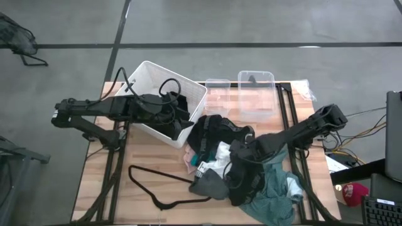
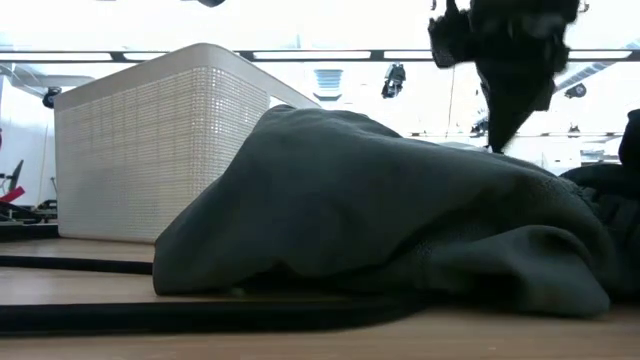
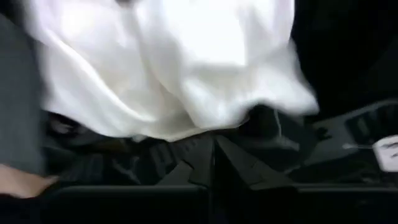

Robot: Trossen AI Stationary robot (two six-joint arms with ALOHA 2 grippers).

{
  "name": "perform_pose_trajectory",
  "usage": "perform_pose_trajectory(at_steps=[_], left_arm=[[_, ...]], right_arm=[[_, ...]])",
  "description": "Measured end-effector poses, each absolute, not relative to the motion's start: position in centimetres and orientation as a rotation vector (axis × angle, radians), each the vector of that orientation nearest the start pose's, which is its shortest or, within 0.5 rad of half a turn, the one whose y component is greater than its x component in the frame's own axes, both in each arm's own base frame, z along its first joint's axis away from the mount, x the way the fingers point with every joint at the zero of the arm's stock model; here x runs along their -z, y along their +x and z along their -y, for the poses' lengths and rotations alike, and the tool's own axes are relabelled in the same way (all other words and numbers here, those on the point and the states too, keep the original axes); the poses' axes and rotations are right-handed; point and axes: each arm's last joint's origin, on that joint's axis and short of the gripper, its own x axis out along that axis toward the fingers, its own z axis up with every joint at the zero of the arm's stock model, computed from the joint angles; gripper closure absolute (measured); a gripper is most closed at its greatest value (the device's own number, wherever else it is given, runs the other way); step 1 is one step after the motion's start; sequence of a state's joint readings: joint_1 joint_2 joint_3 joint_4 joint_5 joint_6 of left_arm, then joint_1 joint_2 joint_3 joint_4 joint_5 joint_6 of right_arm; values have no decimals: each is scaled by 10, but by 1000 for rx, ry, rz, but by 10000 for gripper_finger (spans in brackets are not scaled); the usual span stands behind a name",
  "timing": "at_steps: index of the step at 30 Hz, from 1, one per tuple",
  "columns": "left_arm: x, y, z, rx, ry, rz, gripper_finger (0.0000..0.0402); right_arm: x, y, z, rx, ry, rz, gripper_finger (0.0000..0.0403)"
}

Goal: Pick & Place Cloths
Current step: Put the black underwear into the right transparent bin

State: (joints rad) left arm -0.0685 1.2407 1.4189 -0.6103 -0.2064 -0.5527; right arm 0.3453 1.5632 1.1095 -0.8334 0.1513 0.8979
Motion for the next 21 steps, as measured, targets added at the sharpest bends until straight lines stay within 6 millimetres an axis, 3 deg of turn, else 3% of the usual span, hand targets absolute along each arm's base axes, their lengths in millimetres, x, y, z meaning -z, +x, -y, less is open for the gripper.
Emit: perform_pose_trajectory(at_steps=[7,11,15,21], left_arm=[[-415,252,11,-250,-483,-379,151],[-415,252,11,-250,-483,-380,151],[-415,253,11,-248,-483,-383,151],[-414,253,15,-232,-481,-390,152]], right_arm=[[-279,281,-84,378,403,-1114,394],[-301,283,-77,347,398,-1072,394],[-301,282,-79,295,444,-1104,394],[-270,271,-90,170,701,-1354,384]])
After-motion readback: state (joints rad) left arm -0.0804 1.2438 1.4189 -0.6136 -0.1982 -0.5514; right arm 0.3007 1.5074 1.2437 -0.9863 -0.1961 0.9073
